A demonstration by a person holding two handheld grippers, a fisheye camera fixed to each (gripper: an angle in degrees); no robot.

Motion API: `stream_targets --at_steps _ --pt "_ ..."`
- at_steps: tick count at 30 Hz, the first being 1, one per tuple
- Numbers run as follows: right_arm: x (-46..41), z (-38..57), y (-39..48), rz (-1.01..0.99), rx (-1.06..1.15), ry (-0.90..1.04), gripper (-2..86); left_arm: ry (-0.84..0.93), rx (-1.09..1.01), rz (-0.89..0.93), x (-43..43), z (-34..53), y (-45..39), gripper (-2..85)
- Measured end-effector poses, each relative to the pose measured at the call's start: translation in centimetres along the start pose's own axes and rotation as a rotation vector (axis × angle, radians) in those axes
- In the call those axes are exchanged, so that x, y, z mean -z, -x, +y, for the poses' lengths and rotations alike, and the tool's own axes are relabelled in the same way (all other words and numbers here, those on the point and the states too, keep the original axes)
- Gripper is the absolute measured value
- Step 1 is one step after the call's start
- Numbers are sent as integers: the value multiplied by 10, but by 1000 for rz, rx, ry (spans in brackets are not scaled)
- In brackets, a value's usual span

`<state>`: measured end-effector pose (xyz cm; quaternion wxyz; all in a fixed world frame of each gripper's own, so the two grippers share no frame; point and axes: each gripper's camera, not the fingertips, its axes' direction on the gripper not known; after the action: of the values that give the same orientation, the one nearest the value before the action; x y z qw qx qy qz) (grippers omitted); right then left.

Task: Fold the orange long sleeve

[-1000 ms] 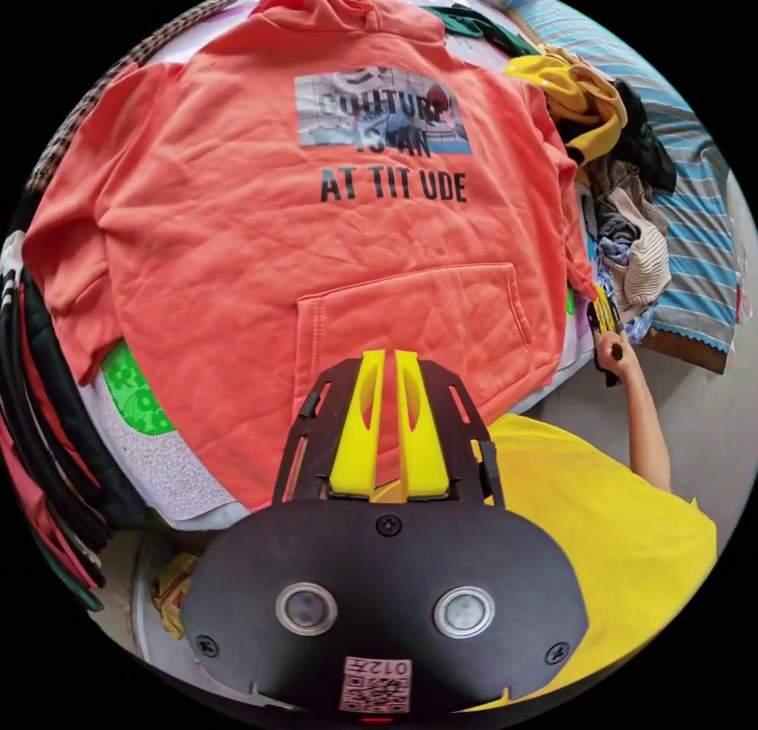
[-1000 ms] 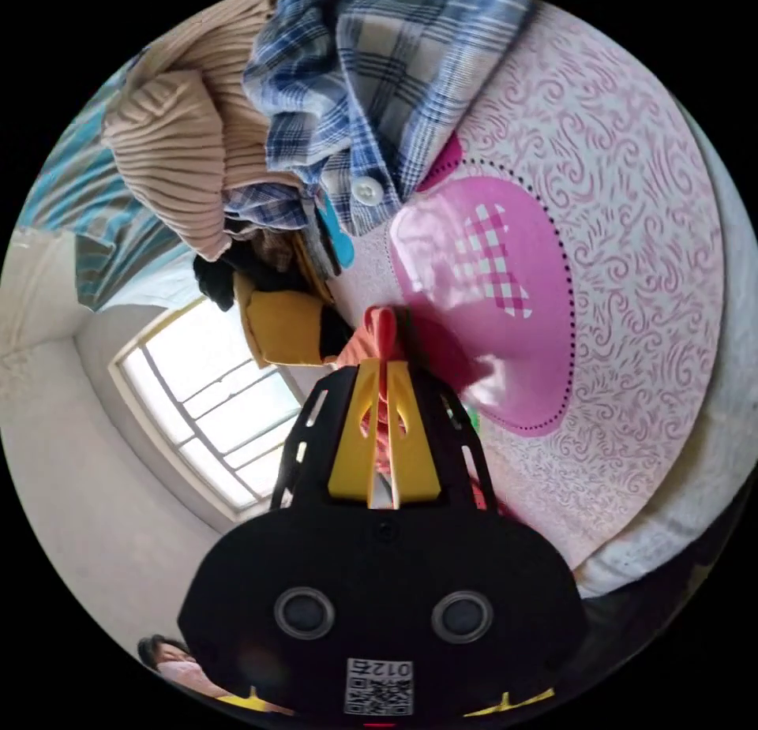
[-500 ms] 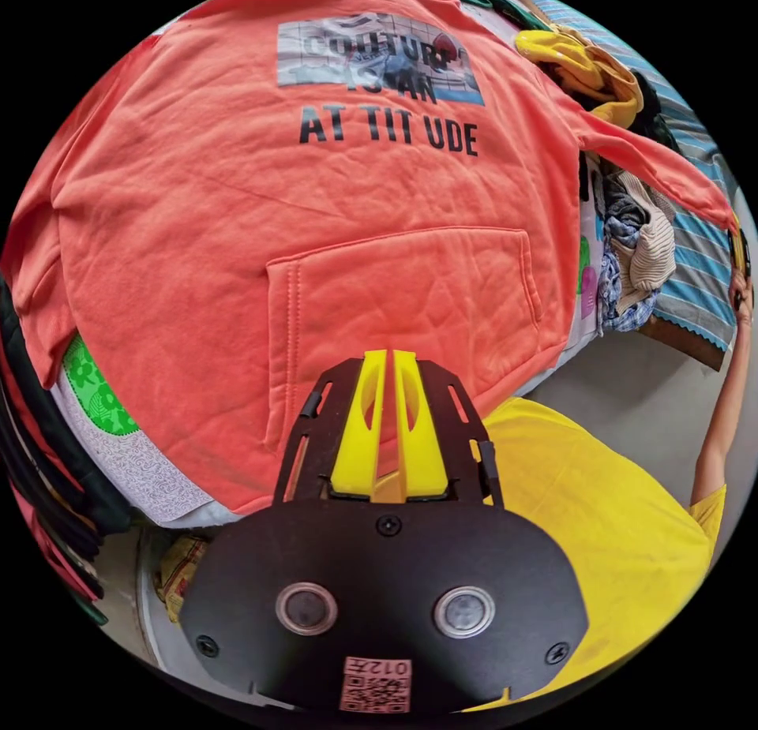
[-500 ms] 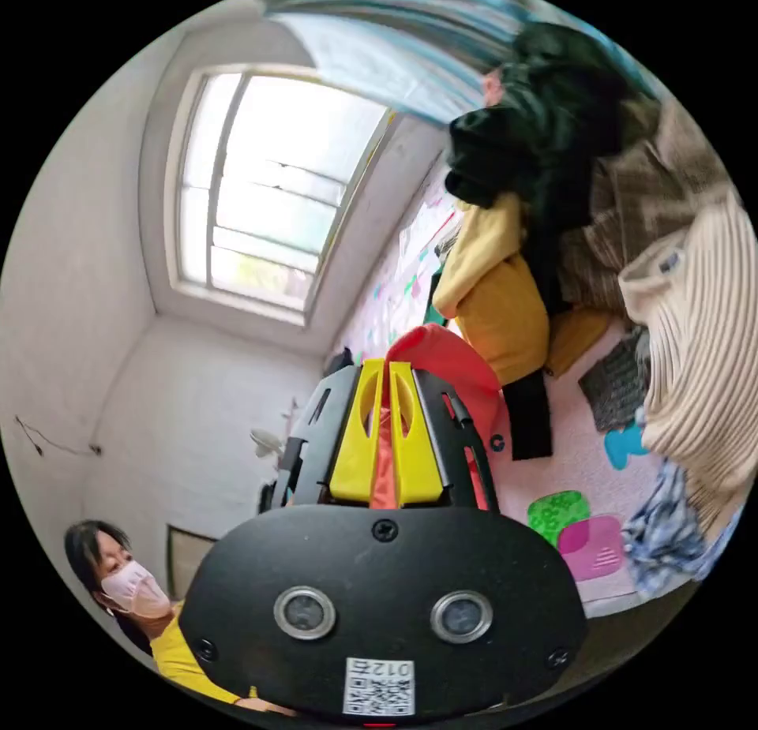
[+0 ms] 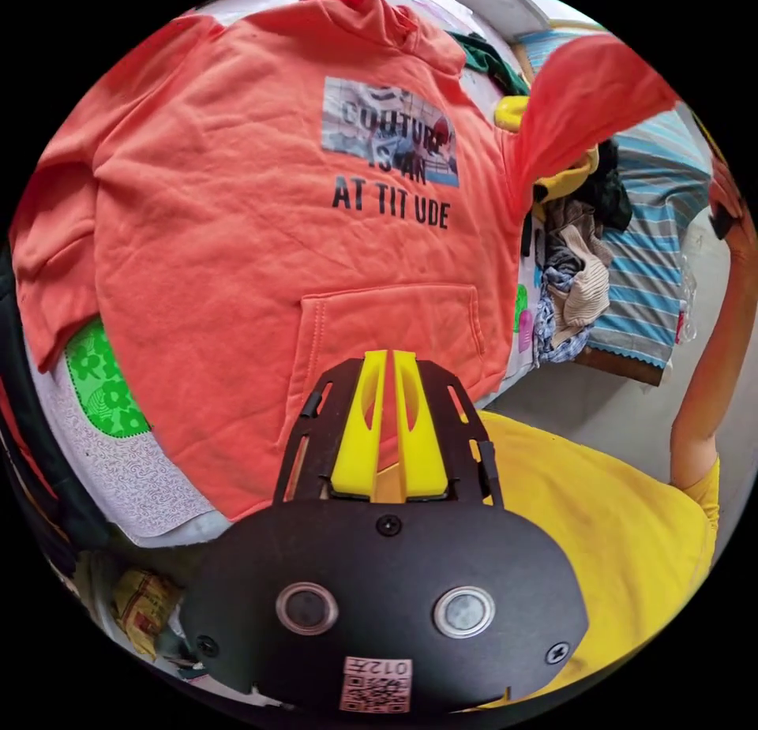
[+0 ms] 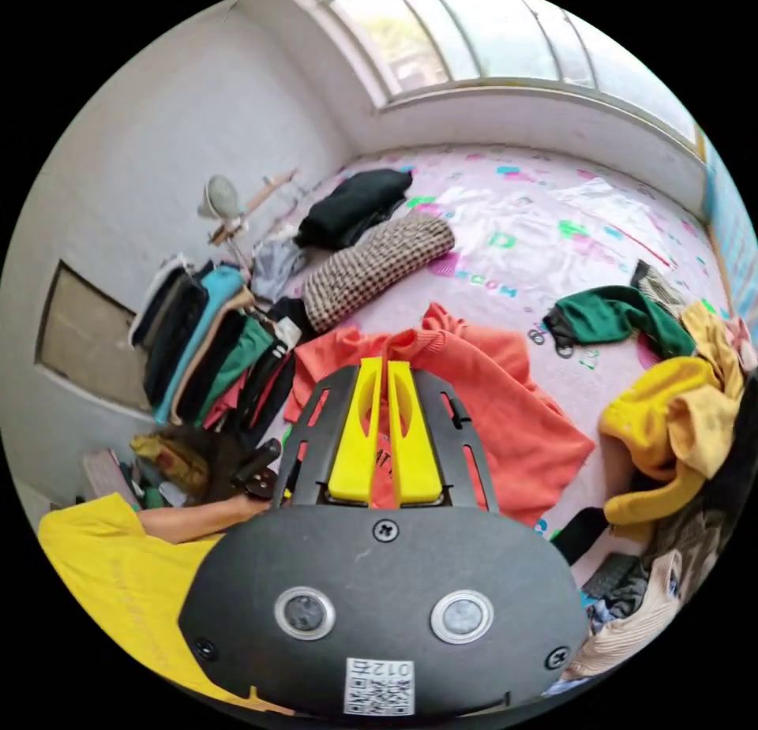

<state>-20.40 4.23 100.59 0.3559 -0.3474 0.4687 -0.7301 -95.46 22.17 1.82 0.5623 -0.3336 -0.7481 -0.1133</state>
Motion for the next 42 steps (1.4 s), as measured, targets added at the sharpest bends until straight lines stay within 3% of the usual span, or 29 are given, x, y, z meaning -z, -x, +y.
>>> stream_targets --at_steps 5,8,12,18,26,32,38,42 --pt "-190 -12 73 45 52 252 69 -93 93 37 25 6 39 2" --pt "-223 4 90 -13 91 258 80 -142 130 17 39 7 56 2" --pt "-224 33 69 -35 102 243 71 -177 146 6 52 -7 68 4" --pt "-186 105 -58 1 -280 160 30 -188 46 -105 74 -83 41 9" --pt "-150 166 -131 75 -539 70 23 -185 -201 -523 82 -232 -26 24" --pt "-169 161 -131 210 -535 104 53 -3 -295 -673 47 -302 -43 26" --pt "-195 132 -112 453 -367 182 82 49 -263 -652 34 -332 -39 24" --pt "-216 119 -111 500 -328 230 80 59 -285 -639 31 -342 -42 13"
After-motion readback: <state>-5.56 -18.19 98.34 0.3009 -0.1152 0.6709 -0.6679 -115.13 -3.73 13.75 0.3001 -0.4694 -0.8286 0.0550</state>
